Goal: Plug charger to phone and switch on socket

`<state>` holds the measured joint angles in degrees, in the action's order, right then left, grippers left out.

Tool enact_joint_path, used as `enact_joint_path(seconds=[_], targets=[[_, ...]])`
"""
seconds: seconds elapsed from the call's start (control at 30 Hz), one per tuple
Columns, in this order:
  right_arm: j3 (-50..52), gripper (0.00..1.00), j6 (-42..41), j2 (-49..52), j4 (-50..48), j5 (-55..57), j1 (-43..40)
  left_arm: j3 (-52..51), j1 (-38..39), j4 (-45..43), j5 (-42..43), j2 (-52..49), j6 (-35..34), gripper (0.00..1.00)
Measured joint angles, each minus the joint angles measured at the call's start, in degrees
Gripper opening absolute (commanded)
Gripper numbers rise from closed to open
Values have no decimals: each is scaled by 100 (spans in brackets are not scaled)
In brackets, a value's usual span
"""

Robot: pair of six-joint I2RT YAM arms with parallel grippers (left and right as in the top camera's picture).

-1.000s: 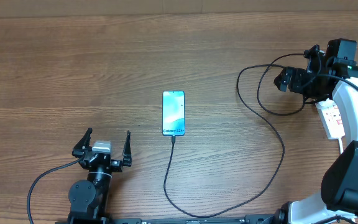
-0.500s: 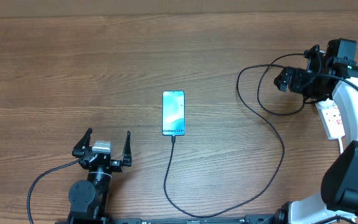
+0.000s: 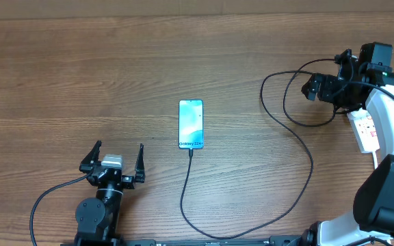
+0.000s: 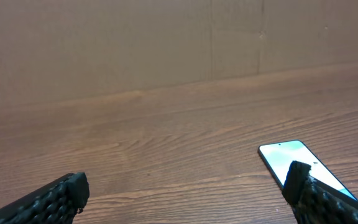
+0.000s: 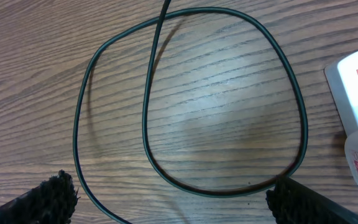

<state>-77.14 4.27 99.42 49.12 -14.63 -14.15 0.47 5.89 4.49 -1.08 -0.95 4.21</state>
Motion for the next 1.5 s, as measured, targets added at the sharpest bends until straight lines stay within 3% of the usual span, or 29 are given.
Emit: enact_joint_path(seconds=[0.73,1.13,1.5], targets=[[0,100,-2,-24,4,2,4,0,0,0,0,0,0,100],[2,100,-2,-1530,0,-2,37,0,0,0,0,0,0,100],[2,100,4,-1633,7,-15,37,0,0,0,0,0,2,100]])
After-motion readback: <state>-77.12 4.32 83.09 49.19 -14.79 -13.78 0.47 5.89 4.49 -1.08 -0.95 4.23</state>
